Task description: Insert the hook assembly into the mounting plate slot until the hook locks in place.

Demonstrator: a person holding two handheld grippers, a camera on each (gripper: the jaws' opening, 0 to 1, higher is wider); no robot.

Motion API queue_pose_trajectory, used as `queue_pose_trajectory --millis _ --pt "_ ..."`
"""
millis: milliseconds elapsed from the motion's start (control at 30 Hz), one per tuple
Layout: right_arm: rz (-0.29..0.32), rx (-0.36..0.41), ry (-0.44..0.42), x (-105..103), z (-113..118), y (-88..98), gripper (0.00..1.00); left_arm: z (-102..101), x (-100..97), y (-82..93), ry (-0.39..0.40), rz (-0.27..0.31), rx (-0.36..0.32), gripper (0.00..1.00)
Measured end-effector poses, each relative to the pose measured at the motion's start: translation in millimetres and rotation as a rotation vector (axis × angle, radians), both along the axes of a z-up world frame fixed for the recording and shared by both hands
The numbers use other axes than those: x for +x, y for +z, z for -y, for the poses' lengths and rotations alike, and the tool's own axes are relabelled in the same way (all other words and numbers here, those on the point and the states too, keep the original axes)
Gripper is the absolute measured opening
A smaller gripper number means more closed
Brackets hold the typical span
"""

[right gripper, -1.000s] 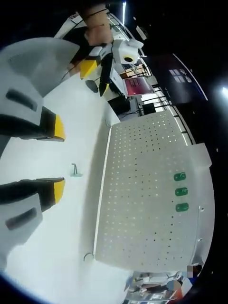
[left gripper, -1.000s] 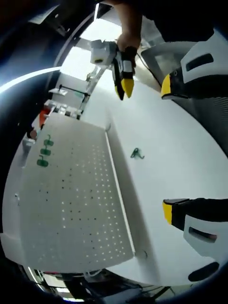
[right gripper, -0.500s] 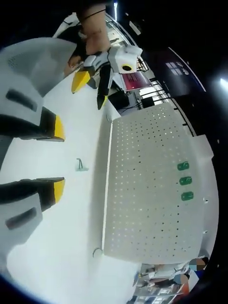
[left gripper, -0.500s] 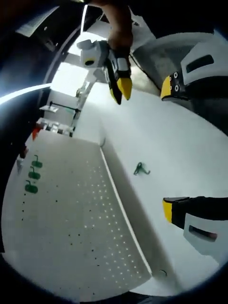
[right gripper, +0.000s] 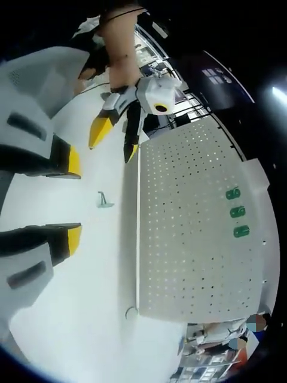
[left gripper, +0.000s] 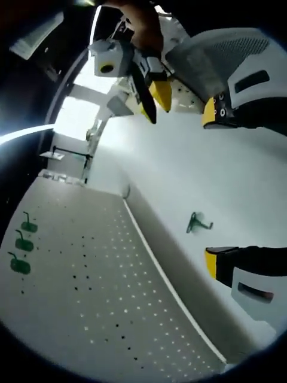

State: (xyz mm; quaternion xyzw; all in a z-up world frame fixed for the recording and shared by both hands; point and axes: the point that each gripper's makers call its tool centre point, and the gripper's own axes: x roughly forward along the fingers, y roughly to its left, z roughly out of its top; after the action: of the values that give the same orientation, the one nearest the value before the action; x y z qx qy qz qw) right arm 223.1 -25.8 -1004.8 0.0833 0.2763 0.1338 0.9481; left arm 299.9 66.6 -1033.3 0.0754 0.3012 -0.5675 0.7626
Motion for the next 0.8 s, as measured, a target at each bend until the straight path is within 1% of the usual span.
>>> queue_pose_trajectory --millis 133,267,467,667,733,800 --pt "-0.007 0.002 -0.005 1.2 4.0 -1.2 0.27 7.6 5.8 -13.5 -0.054 0.01 0.036 0.8" --pt "-0.02 0.009 -0.019 3.6 9.5 -4.1 0.27 13.6 16.4 -25.6 -0.069 0.003 0.06 0.78" --pt "-0.032 0.016 -0.03 5.6 10.7 -7.4 0.26 26.2 26.0 -35.0 -0.093 0.005 0.064 0.74" --pt "-0.048 0.028 -0.034 5.6 9.1 -12.8 0.26 42.3 34.7 -47.4 -0.138 0.018 0.071 0.66" --pt "-0.055 0.033 -0.038 5.1 9.3 -15.5 0.25 46.0 40.5 -50.2 -0.151 0.032 0.079 0.64" --pt "-0.062 0.047 -0.046 4.7 10.1 -18.1 0.25 49.2 46.6 -51.1 -0.178 0.071 0.092 0.61"
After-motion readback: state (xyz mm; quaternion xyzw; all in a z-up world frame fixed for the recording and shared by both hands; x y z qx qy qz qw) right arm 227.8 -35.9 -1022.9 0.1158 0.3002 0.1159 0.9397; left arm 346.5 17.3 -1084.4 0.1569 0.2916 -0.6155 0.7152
